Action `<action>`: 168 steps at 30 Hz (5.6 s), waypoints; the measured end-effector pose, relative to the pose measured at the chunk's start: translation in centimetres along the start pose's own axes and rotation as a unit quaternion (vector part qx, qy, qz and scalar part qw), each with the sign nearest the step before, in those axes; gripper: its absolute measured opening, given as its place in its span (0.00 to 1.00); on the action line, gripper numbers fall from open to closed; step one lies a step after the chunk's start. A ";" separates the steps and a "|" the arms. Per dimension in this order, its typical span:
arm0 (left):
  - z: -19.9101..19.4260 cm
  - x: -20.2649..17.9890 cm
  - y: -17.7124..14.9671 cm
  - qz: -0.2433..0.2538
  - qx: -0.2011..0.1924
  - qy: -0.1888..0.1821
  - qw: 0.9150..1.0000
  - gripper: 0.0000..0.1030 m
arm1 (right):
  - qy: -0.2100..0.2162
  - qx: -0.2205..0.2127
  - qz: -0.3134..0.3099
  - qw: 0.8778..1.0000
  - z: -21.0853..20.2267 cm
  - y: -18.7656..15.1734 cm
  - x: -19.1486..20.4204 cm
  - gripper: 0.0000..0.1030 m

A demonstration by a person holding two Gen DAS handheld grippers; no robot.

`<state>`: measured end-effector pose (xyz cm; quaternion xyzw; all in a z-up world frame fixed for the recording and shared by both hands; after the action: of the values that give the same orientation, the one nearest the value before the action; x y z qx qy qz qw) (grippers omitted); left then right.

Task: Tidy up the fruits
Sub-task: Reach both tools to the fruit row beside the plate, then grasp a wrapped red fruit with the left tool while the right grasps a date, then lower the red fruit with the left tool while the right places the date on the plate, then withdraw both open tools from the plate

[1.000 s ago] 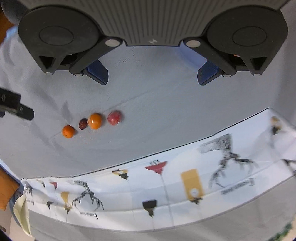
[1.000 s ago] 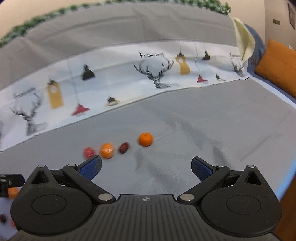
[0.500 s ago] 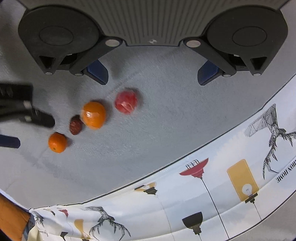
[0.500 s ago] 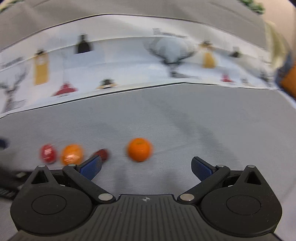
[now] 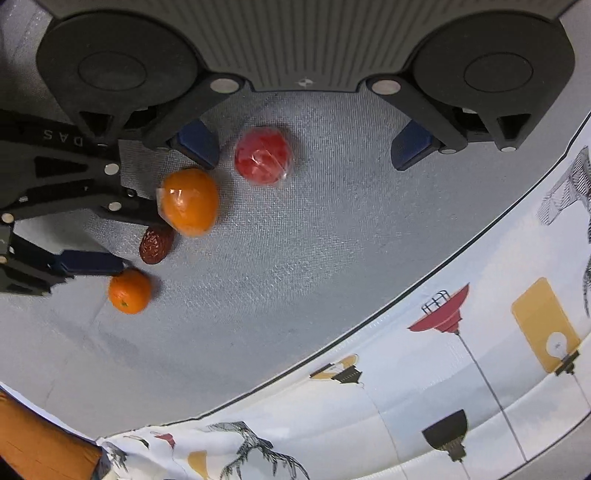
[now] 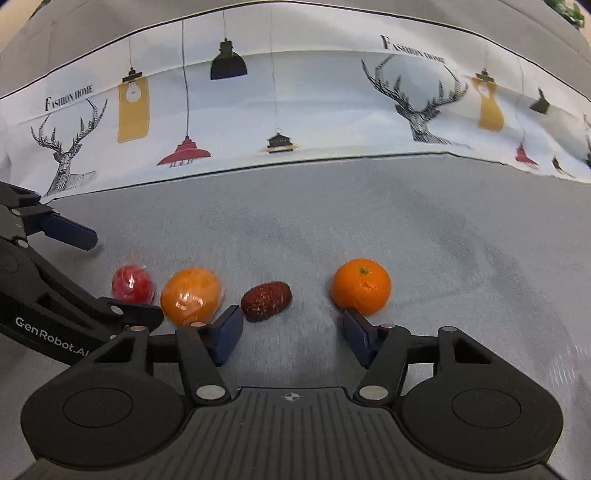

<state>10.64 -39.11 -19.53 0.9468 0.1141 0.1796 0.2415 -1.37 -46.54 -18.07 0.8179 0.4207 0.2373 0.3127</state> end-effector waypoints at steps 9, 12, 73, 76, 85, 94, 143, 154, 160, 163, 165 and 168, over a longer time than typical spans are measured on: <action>-3.1 -3.4 -0.3 0.051 -0.043 0.025 0.997 0.32 | -0.039 -0.013 -0.018 0.999 -0.8 0.2 0.7 0.32; -5.9 -3.8 -1.4 0.033 -0.046 0.022 0.998 0.32 | -0.068 -0.020 0.029 0.997 -4.0 -0.1 -0.7 0.32; -45.7 1.1 -28.2 -0.274 -0.067 0.100 0.954 0.32 | 0.128 -0.038 -0.041 0.990 -39.9 -9.5 25.6 0.32; -45.4 2.4 -29.0 -0.302 -0.065 0.098 0.946 0.32 | 0.125 -0.030 -0.048 0.991 -39.3 -9.8 25.9 0.32; -44.2 6.3 -29.9 -0.326 -0.045 0.131 0.935 0.32 | 0.128 -0.011 -0.052 0.990 -37.1 -9.5 26.7 0.32; -42.2 8.0 -28.7 -0.311 -0.037 0.140 0.939 0.32 | 0.122 0.009 -0.043 0.992 -33.7 -9.6 26.9 0.32; -42.9 2.5 -32.6 -0.306 0.007 0.141 0.941 1.00 | 0.039 -0.034 -0.033 0.998 -38.6 -10.8 22.8 0.99; -49.0 0.2 -30.3 -0.293 -0.045 0.163 0.941 1.00 | 0.066 -0.082 -0.018 0.994 -43.6 -11.4 22.0 0.99; -50.0 -0.4 -29.7 -0.275 -0.054 0.176 0.944 1.00 | 0.084 -0.098 -0.017 0.991 -44.5 -11.7 21.8 0.99; -49.9 -0.6 -29.6 -0.270 -0.056 0.177 0.945 1.00 | 0.085 -0.086 -0.007 0.993 -43.9 -12.0 21.6 0.99; -49.7 -0.6 -29.8 -0.272 -0.052 0.175 0.945 1.00 | 0.086 -0.085 -0.003 0.993 -43.7 -11.9 21.7 0.99; -49.1 -0.5 -29.8 -0.272 -0.042 0.170 0.946 1.00 | 0.092 -0.087 -0.001 0.992 -43.4 -11.8 21.9 0.99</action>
<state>-13.12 6.77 5.68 0.8242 0.3987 0.2705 0.2977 -24.33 -9.41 6.34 0.7615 0.4266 0.3471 0.3430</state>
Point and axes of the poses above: each gripper's, at about its wrist camera, not at the fingertips, and z roughly the way its jaws point, x to its left, y to its top, the point moved 8 cm from there along z, roughly the way its jaws point, and after that the axes turned 10 degrees about z, right-handed, at the moved point
